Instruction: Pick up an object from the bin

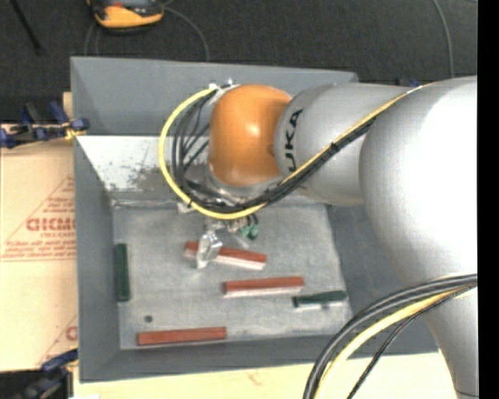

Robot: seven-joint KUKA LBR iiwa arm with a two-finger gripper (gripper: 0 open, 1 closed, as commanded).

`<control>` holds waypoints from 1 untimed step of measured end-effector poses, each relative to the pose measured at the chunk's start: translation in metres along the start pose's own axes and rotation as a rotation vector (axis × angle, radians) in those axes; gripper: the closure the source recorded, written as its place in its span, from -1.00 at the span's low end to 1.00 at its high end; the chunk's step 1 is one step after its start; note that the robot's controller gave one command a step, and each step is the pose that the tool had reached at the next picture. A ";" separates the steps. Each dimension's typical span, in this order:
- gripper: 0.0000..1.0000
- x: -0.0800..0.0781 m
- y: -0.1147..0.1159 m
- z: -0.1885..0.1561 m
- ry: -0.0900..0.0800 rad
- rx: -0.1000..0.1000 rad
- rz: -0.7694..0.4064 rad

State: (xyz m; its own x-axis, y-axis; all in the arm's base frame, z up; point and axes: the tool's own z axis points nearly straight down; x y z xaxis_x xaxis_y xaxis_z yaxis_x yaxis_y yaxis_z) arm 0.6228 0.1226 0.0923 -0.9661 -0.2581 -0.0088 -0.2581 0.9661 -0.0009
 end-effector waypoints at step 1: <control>1.00 0.028 -0.064 0.010 0.015 -0.004 -0.013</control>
Offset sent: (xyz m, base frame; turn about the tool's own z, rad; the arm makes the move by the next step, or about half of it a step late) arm 0.0000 0.0000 0.0000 0.0000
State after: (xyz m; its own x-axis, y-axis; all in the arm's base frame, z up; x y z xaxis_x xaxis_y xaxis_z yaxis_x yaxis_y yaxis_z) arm 0.6125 0.0539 0.0822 -0.9627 -0.2706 0.0064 -0.2706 0.9627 0.0031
